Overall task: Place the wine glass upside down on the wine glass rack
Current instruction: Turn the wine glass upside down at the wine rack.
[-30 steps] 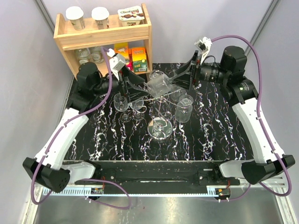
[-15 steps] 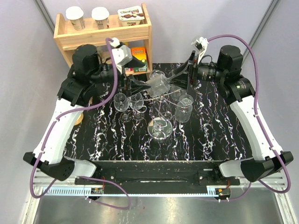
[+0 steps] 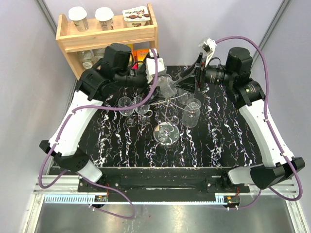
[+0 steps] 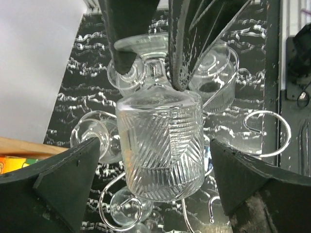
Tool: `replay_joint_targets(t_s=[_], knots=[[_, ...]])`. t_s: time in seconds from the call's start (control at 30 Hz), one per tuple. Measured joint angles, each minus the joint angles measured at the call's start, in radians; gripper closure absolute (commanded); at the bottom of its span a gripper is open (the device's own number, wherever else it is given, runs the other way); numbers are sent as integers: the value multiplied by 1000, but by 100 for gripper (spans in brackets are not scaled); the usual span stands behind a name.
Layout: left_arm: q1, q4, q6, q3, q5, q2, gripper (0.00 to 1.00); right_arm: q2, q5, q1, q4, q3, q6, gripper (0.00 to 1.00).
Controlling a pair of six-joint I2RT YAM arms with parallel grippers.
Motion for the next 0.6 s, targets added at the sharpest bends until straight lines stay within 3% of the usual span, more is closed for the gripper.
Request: replay_joint_targets(t_s=[0.6], knots=[[-100,-166,60,119,-219,103,1,0,8,6,-11,0,-13,100]])
